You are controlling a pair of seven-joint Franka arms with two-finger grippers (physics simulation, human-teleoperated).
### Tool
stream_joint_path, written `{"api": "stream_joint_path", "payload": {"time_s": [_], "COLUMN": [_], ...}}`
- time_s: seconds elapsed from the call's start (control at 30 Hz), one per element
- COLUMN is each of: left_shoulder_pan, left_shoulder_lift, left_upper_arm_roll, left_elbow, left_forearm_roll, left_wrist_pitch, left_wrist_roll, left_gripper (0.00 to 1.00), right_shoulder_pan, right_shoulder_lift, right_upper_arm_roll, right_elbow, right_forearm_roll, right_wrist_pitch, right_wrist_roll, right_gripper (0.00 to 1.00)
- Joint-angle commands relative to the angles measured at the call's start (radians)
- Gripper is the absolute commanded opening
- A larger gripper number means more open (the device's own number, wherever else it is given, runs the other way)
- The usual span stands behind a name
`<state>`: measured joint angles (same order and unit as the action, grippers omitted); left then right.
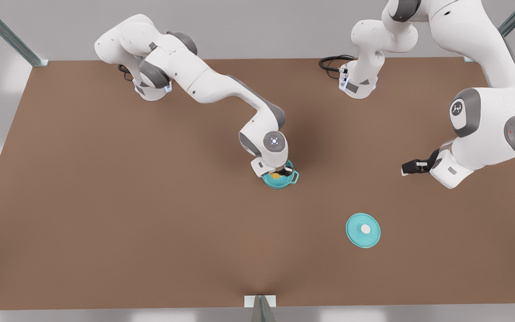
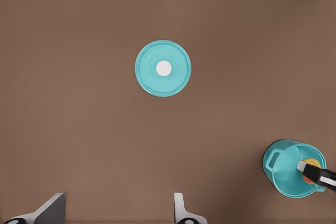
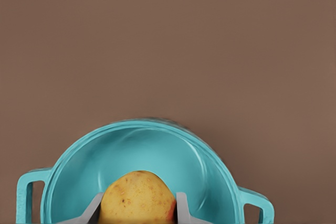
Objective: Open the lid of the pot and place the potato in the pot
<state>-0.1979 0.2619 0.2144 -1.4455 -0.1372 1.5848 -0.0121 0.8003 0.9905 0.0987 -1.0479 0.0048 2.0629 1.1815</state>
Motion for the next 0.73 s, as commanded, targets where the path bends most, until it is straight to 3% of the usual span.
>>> {"api": "stream_joint_path", "payload": {"time_s": [0.0, 0.03, 0.13, 0.2, 0.27, 0.33, 0.4, 0.43, 0.7], "left_shoulder_pan": [0.000, 0.000, 0.000, 0.000, 0.000, 0.000, 0.000, -0.003, -0.017], "left_shoulder_lift": [-0.001, -0.001, -0.001, -0.001, 0.000, 0.000, 0.000, 0.005, 0.017], "left_upper_arm_roll": [0.000, 0.000, 0.000, 0.000, 0.000, 0.000, 0.000, -0.001, -0.033], "left_elbow": [0.000, 0.000, 0.000, 0.000, 0.000, 0.000, 0.000, 0.002, 0.002], "left_forearm_roll": [0.001, 0.001, -0.001, -0.001, -0.001, -0.001, -0.001, -0.004, -0.005], "left_wrist_pitch": [0.000, 0.000, 0.001, 0.001, 0.000, 0.000, 0.000, 0.001, 0.024], "left_wrist_roll": [0.021, 0.021, 0.020, 0.020, 0.020, 0.020, 0.020, 0.015, 0.011], "left_gripper": [1.00, 1.00, 1.00, 1.00, 1.00, 1.00, 1.00, 1.00, 1.00], "right_shoulder_pan": [0.000, 0.000, 0.000, -0.021, -0.197, -0.505, -0.785, -0.877, -0.915], "right_shoulder_lift": [0.000, 0.000, -0.029, -0.156, -0.279, -0.355, -0.444, -0.501, -0.510], "right_upper_arm_roll": [-0.004, -0.008, -0.002, -0.010, 0.004, 0.012, 0.016, 0.016, 0.021], "right_elbow": [0.002, 0.002, 0.002, 0.002, 0.000, -0.006, -0.171, -0.309, -0.354], "right_forearm_roll": [-0.002, -0.002, 0.004, 0.015, 0.011, 0.006, -0.077, -0.088, -0.092], "right_wrist_pitch": [0.013, 0.013, -0.027, -0.162, -0.311, -0.506, -0.481, -0.376, -0.374], "right_wrist_roll": [0.251, 0.248, 0.251, 0.237, 0.135, -0.294, -0.863, -1.091, -1.201], "right_gripper": [0.57, 1.00, 1.00, 1.00, 1.00, 1.00, 1.00, 1.00, 1.00]}}
